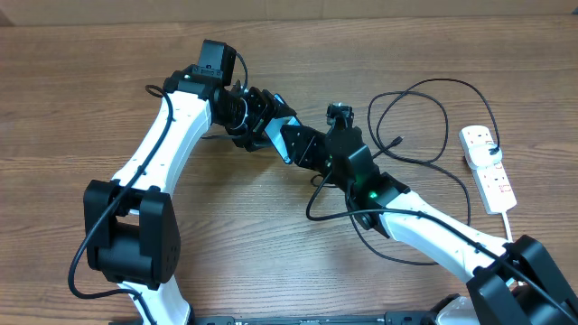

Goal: Plug charger to phone and switch on socket
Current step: 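Grasp the phone's edge with the right gripper beside the left gripper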

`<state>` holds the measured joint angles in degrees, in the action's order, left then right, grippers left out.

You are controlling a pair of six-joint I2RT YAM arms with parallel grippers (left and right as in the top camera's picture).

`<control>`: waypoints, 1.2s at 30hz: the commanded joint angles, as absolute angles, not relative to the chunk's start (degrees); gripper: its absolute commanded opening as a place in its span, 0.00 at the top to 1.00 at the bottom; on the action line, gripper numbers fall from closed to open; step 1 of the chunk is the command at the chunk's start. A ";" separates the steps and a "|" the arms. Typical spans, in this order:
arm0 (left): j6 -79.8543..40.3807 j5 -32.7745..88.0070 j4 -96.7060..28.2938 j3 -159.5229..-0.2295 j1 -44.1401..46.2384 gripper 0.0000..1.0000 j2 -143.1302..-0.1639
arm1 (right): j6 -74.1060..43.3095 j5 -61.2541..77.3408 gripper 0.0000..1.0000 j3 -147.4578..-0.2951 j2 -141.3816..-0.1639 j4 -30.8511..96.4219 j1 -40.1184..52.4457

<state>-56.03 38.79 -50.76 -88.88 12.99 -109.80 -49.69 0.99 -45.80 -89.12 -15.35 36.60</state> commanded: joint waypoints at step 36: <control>-57.76 40.10 -50.30 -90.54 13.63 0.28 -109.75 | -49.74 -3.77 0.91 -46.89 -89.49 -15.70 38.94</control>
<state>-58.35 38.72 -50.19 -88.88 13.15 -109.80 -49.91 -4.03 -45.80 -89.54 -14.83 38.70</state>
